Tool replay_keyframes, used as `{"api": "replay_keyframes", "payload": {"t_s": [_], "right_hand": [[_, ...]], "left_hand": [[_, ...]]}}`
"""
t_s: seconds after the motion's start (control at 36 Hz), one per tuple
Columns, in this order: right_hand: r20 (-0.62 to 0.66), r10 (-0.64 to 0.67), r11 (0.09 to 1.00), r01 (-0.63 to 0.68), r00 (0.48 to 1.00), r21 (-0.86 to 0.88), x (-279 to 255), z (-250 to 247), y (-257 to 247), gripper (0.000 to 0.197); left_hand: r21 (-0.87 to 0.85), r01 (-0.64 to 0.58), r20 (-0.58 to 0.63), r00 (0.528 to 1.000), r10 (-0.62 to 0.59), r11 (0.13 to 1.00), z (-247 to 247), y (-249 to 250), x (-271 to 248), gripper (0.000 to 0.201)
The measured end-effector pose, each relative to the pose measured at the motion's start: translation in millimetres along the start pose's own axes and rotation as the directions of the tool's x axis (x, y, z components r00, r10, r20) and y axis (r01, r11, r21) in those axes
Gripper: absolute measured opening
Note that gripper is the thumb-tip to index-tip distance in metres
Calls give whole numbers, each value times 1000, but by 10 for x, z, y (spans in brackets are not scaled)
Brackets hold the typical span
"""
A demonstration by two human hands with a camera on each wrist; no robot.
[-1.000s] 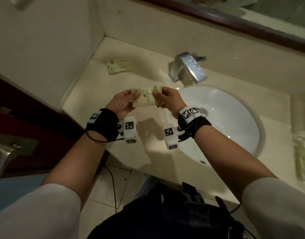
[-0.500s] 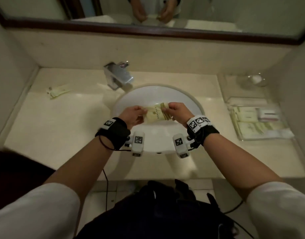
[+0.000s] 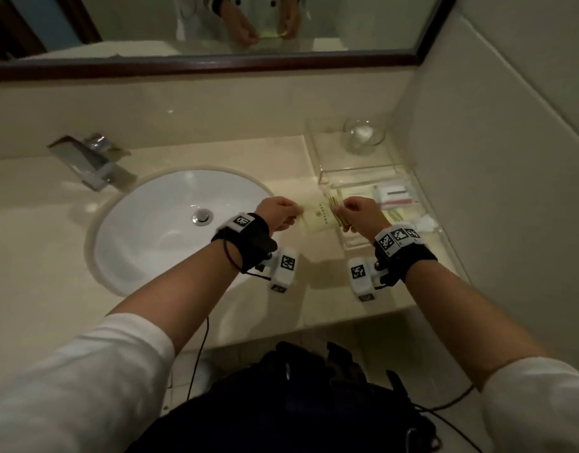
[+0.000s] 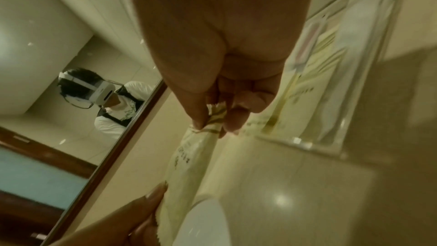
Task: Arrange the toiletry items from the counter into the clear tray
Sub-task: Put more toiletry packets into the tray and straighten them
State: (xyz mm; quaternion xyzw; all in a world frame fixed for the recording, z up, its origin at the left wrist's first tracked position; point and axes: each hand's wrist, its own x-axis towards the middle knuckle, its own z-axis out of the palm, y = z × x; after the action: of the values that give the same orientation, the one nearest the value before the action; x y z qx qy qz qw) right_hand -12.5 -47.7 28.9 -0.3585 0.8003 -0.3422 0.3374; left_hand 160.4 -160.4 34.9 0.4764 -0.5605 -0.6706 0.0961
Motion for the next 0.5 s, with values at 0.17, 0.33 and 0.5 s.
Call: {"api": "replay_keyframes", "payload": {"t_s": [0.17, 0.33, 0.5], "right_hand": [[-48, 72, 992, -66, 996, 104, -19, -588, 435, 19], [-176, 105, 989, -84, 979, 122, 25, -960, 763, 14], [-267, 65, 994, -86, 962, -66, 121, -1151, 972, 19]], "left_hand": [[42, -22, 9, 1000, 22, 999, 713, 122, 171, 20], [90, -53, -45, 997, 57, 995, 1305, 160, 313, 29], [266, -126, -29, 990, 139, 956, 1725, 223, 439, 25]]}}
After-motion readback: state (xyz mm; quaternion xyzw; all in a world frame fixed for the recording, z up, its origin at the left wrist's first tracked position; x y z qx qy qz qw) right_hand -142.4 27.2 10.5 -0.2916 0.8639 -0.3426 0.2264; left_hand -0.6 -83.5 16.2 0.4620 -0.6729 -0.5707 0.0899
